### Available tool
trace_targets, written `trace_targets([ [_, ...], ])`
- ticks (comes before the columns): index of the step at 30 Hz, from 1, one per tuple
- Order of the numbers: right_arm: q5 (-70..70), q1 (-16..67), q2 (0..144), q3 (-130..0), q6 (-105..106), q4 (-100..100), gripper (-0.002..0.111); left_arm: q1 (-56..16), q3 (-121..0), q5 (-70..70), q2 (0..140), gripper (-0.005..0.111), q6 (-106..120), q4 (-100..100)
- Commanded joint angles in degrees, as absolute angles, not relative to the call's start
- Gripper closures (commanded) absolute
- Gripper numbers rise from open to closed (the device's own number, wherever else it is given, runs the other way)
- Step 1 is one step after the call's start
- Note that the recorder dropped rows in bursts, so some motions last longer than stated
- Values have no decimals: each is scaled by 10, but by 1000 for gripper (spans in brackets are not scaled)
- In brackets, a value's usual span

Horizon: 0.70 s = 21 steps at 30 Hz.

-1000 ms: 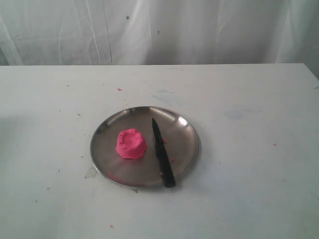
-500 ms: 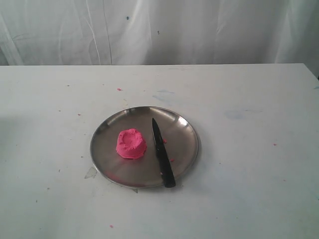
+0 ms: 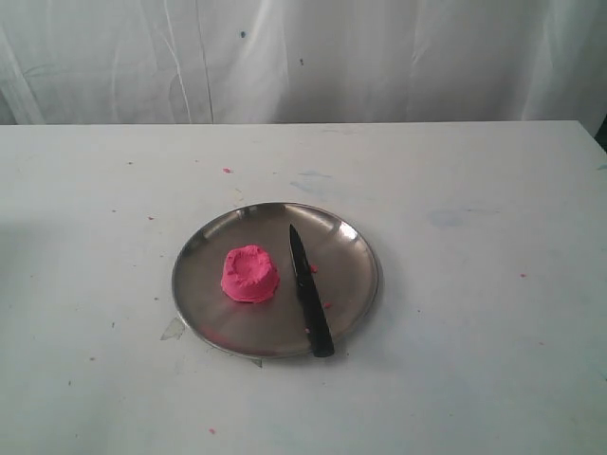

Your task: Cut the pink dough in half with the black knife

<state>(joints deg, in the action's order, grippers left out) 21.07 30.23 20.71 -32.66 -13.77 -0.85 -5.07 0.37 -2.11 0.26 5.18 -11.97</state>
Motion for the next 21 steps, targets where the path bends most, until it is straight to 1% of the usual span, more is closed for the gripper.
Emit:
trace_targets([
  [1, 199, 304, 233, -307, 110, -227, 108, -54, 0, -18, 0, 107, 49, -119],
  [6, 237, 304, 284, -288, 297, -394, 108, -54, 0, -18, 0, 107, 49, -119],
  [11, 300, 304, 358, -285, 414, -539, 108, -54, 0, -18, 0, 107, 49, -119],
  [14, 307, 304, 383, -285, 452, -561, 108, -54, 0, -18, 0, 107, 49, -119],
  [21, 280, 304, 393, -285, 464, -554, 108, -54, 0, -18, 0, 107, 49, -119],
])
